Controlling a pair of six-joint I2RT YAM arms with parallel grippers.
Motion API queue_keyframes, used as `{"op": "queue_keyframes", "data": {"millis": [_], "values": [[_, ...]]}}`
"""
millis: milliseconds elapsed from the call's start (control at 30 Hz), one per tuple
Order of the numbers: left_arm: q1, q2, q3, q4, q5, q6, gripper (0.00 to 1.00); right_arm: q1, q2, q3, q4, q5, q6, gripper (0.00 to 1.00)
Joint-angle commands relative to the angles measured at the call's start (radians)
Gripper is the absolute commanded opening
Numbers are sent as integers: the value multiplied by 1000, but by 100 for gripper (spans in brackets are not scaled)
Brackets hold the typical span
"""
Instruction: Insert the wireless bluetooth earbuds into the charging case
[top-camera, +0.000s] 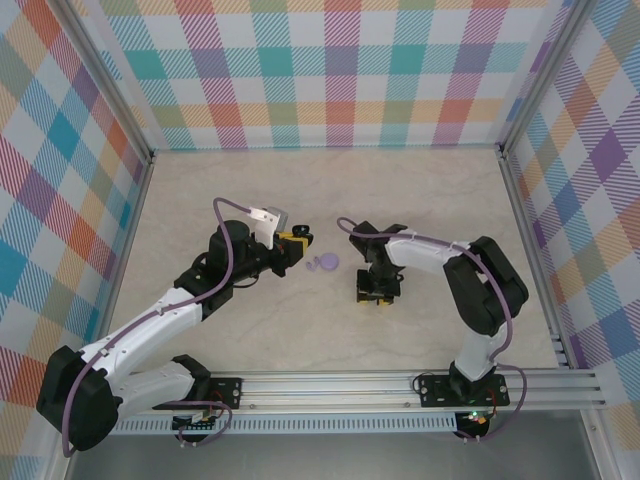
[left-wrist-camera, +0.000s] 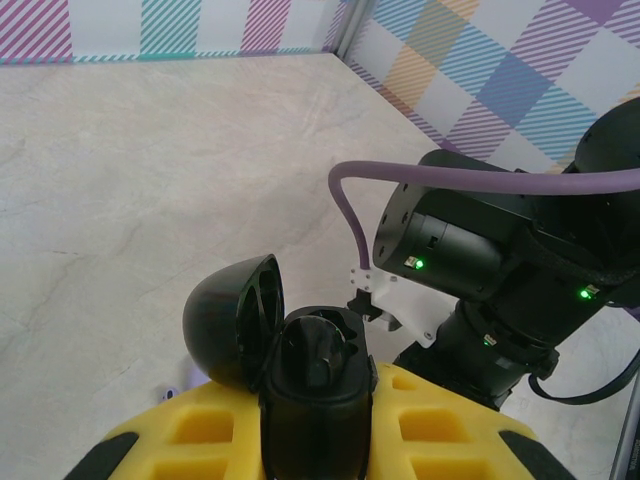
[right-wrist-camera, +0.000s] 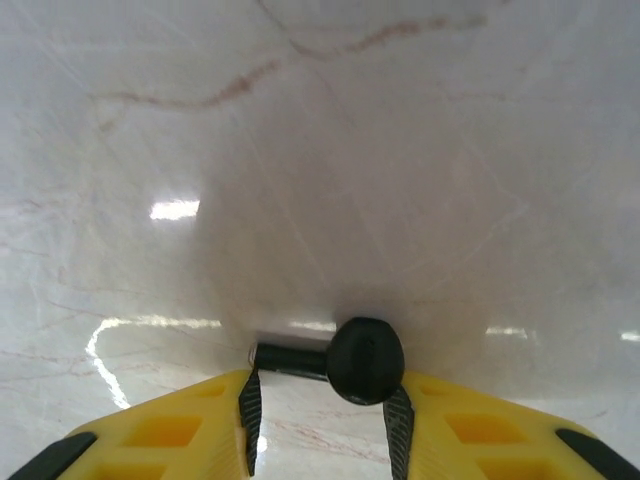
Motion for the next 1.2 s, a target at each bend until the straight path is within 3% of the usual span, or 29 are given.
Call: {"op": "queue_keyframes", "data": {"millis": [0, 500, 800, 1167], "values": [[8, -9, 0, -9, 17, 19, 3, -1, 25, 45, 39, 71, -35, 41], [9, -12, 7, -20, 18, 24, 3, -1, 96, 157, 11, 118, -131, 40], [8, -18, 12, -28, 17, 27, 3, 2, 131, 185, -12, 103, -161, 34], [8, -19, 11, -27, 18, 21, 3, 28, 138, 218, -66, 115, -230, 33]]}}
